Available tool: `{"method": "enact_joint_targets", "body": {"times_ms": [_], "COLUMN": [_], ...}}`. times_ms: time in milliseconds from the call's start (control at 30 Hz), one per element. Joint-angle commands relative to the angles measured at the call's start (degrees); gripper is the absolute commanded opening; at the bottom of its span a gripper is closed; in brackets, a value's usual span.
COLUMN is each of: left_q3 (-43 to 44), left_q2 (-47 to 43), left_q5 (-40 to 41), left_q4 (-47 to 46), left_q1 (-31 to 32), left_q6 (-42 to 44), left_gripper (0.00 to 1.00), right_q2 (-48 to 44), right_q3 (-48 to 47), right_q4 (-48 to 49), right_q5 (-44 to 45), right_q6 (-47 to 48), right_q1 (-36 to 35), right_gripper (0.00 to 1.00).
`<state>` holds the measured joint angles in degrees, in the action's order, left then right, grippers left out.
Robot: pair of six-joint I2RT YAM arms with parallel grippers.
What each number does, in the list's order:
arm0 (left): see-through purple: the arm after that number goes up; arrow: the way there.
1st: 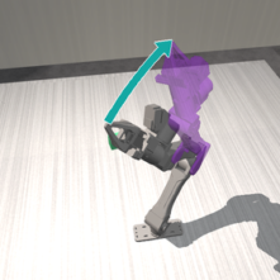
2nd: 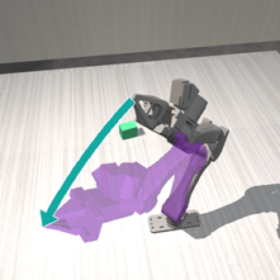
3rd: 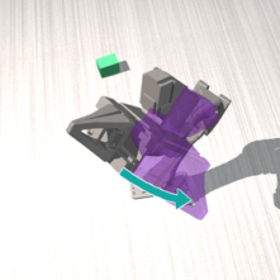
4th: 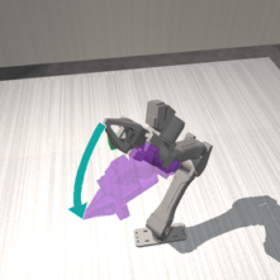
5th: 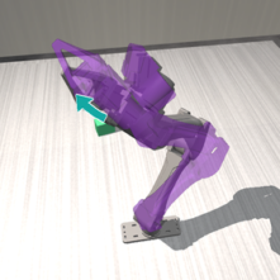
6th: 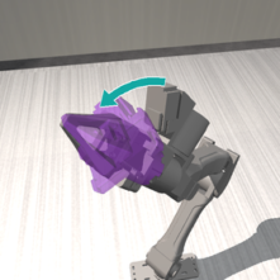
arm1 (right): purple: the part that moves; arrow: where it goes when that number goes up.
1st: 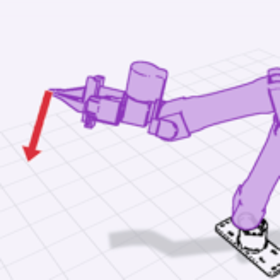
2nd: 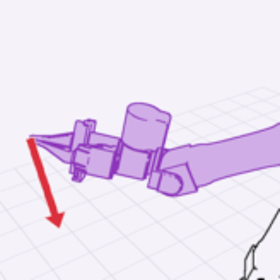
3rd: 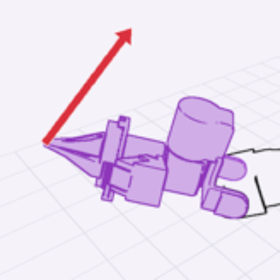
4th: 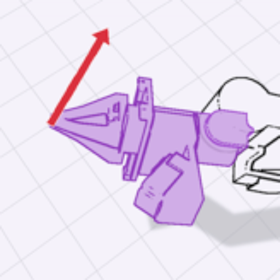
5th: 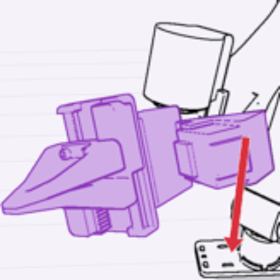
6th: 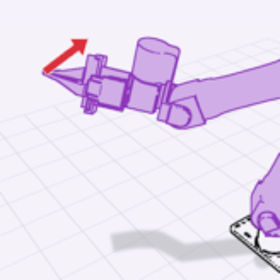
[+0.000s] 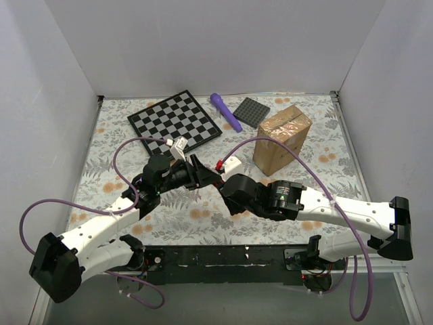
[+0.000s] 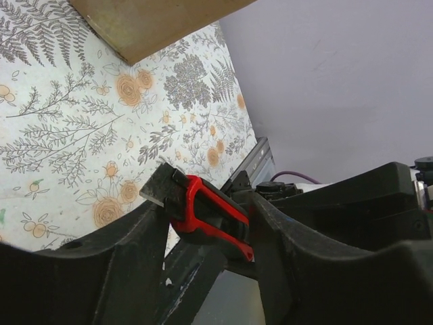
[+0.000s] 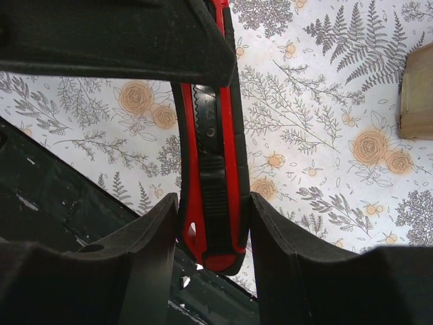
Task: Unpack the express box
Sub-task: Pick up the knife from the center of the board.
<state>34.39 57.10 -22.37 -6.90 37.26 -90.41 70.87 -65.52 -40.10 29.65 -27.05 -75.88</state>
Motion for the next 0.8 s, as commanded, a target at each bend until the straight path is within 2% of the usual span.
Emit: {"method": "enact_joint_targets", "body": {"times_ms": [0,200,233,400,467,567,600,700,733,767], "left_q3": [-1.0,-0.8,-1.0,-2.0,-2.7,-4.2,-4.8,-4.9,-4.6,-4.4], "left_q2": [0.1,0.9,1.1,1.1,-0.1,-1.8,-2.3,-3.7,-3.9,-4.1], "left_q5": [-1.9,-3.5,-4.0,-5.2,-4.4,-3.1,-2.6,0.7,2.1,2.9], "left_q4": [-2.6,-3.3,-3.6,-6.5,-8.1,-11.0,-11.2,-11.4,-11.5,-11.5], "left_q1": [0.4,0.4,0.4,0.4,0.4,0.4,0.4,0.4,0.4,0.4], "left_q6": [0.0,0.1,0.1,-1.2,-1.8,-3.1,-3.2,-3.7,-3.7,-3.7], "left_gripper": [0.39,0.22,0.00,0.00,0.00,0.00,0.00,0.00,0.00,0.00], "right_q2": [-1.3,-1.3,-1.3,-2.1,-3.1,-4.9,-5.5,-8.2,-8.9,-10.6], "right_q3": [-3.0,-3.0,-3.0,-2.4,-2.2,-1.4,-1.2,-0.3,0.2,0.5], "right_q4": [2.9,3.0,3.0,3.1,3.8,5.4,5.6,7.1,8.2,8.7], "right_q5": [0.4,0.5,0.5,0.8,0.9,0.5,0.5,0.3,0.1,0.1], "right_q6": [-0.5,-0.4,-0.5,-1.2,-1.4,-2.1,-2.8,-4.0,-4.7,-4.9], "right_q1": [-0.6,-0.7,-0.7,-0.9,-0.9,-0.9,-0.9,-0.9,-0.9,-0.9], "right_gripper": [0.01,0.01,0.01,0.02,0.08,0.33,0.49,0.73,0.87,0.89]}}
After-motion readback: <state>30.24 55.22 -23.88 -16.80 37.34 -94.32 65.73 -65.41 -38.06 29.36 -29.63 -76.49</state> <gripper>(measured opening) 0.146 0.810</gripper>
